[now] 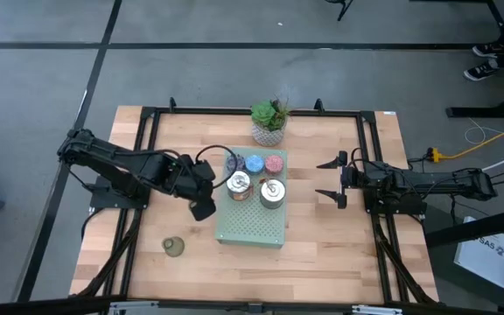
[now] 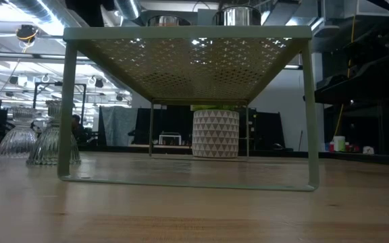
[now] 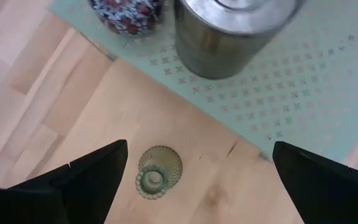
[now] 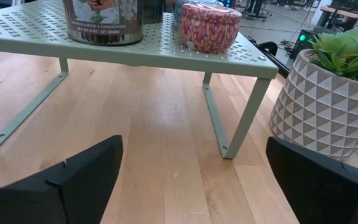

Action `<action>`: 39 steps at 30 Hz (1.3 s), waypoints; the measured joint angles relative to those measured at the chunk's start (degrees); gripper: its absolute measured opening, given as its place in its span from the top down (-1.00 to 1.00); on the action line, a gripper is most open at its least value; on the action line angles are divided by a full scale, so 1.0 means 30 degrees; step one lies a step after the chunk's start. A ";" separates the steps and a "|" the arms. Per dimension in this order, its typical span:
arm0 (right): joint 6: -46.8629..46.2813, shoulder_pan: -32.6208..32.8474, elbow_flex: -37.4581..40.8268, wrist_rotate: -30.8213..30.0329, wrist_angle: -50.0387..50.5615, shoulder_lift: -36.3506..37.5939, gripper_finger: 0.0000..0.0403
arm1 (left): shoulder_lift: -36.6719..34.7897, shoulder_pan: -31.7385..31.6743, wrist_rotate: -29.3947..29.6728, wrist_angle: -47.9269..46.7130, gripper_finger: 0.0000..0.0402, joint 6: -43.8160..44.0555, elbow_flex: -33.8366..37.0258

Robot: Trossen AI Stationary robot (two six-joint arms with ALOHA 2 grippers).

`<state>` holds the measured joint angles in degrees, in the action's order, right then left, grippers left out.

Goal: Pick & Place candle stick holders
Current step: Put the top green vase candle holder on the shelf

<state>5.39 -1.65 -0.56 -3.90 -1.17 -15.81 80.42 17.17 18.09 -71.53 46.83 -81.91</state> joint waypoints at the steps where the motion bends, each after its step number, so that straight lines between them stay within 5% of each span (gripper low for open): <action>1: 0.0000 -0.0002 0.0002 0.0000 0.0000 -0.0006 -0.98 | 0.0002 0.0038 -0.0076 0.0009 -0.99 -0.0175 0.0000; 29: 0.0000 -0.0001 0.0001 -0.0001 -0.0001 -0.0007 -0.98 | 0.0175 0.0212 0.0640 0.0433 -0.99 0.0538 0.0000; 39: 0.0000 0.0000 0.0002 0.0000 -0.0005 -0.0005 -0.98 | 0.0168 0.2130 0.1453 -0.1501 -0.99 0.0803 0.0000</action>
<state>5.39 -1.64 -0.56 -3.90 -1.18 -15.83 80.93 23.56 22.45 -76.03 49.24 -81.91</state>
